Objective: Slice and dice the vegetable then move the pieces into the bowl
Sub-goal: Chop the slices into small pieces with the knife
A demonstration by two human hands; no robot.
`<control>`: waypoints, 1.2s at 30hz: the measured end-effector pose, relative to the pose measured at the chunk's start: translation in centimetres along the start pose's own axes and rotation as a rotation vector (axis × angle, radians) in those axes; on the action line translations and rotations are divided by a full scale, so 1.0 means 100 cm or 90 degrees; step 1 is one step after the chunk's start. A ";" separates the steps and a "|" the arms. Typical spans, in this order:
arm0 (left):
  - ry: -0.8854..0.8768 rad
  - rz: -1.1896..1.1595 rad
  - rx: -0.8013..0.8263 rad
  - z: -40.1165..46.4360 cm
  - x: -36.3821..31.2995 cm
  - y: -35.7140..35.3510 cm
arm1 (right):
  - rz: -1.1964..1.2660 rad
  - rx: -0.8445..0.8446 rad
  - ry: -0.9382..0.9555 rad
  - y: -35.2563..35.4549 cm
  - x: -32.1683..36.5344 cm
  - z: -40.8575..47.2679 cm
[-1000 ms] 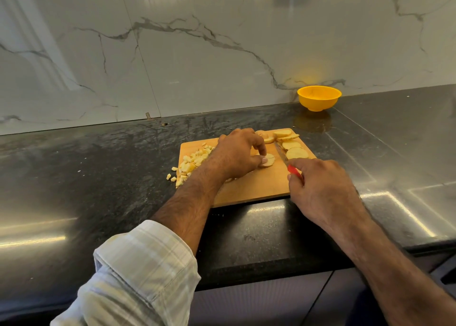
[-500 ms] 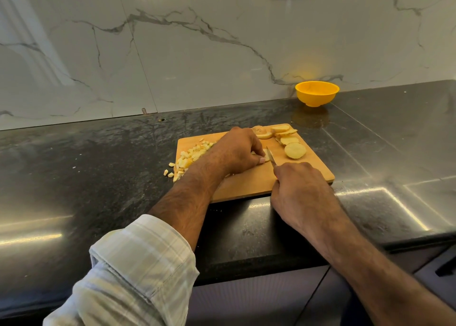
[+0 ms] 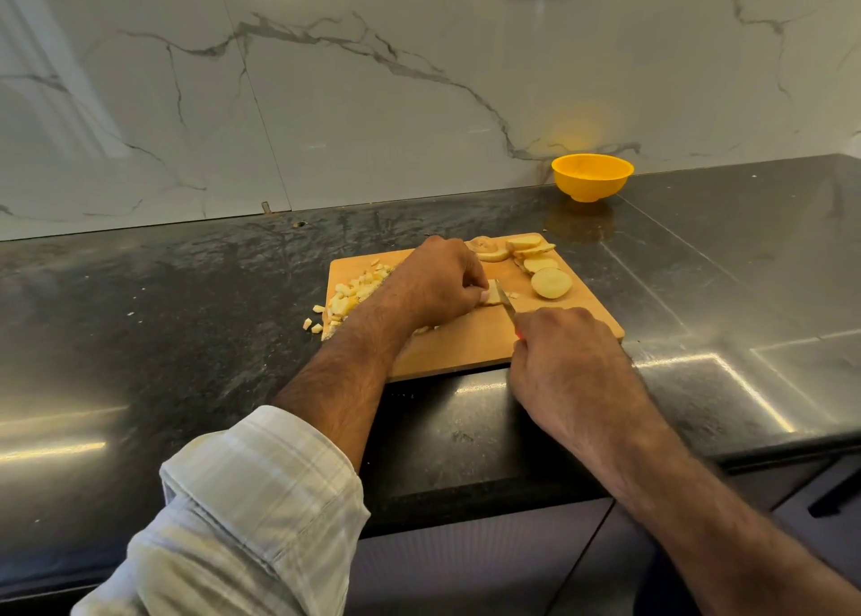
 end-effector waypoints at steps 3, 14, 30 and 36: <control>0.011 -0.002 0.003 0.000 0.001 0.000 | -0.022 0.017 0.011 -0.004 0.008 0.003; 0.020 0.029 0.011 0.006 -0.001 -0.003 | -0.009 0.081 -0.004 -0.002 0.015 0.022; 0.026 -0.012 -0.009 -0.002 0.003 0.005 | -0.029 0.035 0.006 -0.004 0.018 0.000; 0.032 0.021 -0.005 0.003 0.004 0.002 | -0.040 0.106 -0.010 0.000 0.029 0.018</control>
Point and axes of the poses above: each hand's wrist, its own z-axis towards the middle knuckle, its own y-axis out of the back of the hand, x = y × z, the point moved 10 cm from there along z, towards the middle knuckle, and after that the axes turned 10 degrees about -z, right-handed, at the moved point
